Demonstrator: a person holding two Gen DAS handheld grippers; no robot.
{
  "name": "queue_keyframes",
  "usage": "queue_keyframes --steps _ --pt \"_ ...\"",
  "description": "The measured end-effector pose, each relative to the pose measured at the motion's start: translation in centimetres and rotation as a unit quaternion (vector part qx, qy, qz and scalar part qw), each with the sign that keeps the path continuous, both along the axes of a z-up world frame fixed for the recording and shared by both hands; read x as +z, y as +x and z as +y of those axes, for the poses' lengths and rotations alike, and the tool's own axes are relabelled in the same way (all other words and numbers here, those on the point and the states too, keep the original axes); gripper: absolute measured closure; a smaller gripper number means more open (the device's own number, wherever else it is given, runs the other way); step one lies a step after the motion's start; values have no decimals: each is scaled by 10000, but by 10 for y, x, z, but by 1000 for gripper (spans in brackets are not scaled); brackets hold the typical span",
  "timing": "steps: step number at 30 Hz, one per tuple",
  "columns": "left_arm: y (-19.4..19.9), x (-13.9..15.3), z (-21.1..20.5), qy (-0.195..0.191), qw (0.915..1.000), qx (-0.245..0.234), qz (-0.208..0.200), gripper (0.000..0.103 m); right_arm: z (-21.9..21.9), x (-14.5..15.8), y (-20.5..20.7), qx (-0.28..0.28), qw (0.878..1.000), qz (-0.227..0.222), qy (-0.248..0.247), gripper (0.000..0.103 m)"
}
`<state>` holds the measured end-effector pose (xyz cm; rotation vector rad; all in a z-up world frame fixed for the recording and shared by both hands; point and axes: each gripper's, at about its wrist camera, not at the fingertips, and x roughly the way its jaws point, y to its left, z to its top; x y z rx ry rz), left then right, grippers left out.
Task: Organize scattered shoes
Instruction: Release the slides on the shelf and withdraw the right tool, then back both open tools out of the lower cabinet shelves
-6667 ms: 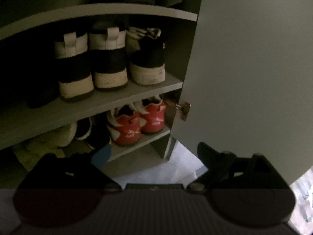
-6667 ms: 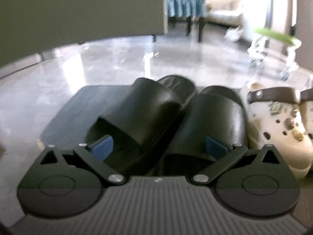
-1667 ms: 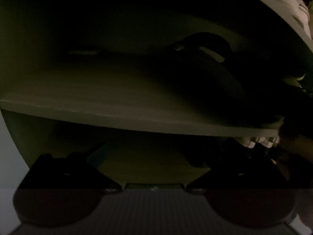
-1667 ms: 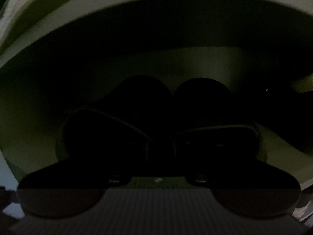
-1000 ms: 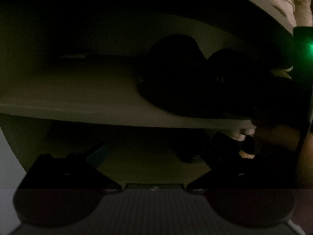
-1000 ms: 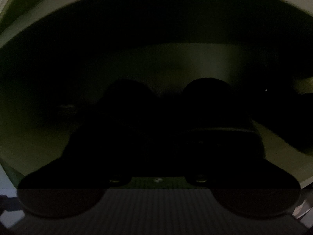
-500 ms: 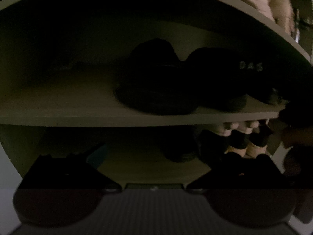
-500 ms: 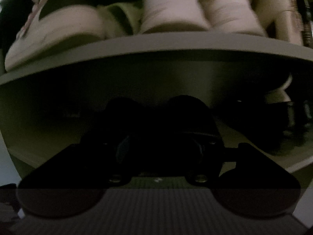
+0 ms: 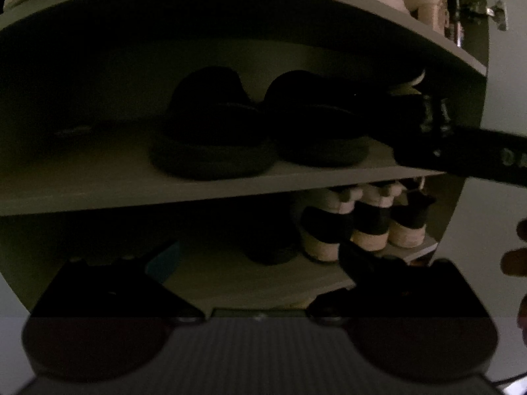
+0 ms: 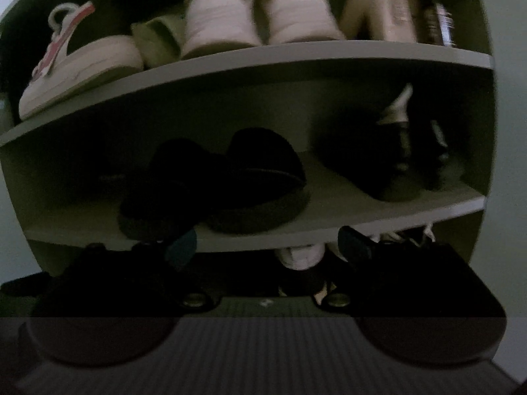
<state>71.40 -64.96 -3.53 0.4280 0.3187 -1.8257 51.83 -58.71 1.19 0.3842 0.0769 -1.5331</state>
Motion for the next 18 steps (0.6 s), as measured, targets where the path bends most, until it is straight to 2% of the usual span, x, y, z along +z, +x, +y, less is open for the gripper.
queue_keyframes --steps 1,6,10,18 --pt "0 0 2 -6 10000 -9 0 0 -4 -3 -5 -7 10000 -35 28 0" --pt "-3 -3 3 274 9995 -48 132 0 0 -7 -10 34 9999 -110 3 0" --pt "-10 -3 7 147 9998 -60 97 0 7 -13 -9 73 9998 -163 25 0" --pt "-11 0 17 178 9997 -132 143 0 11 -11 -13 50 10000 -65 -49 0"
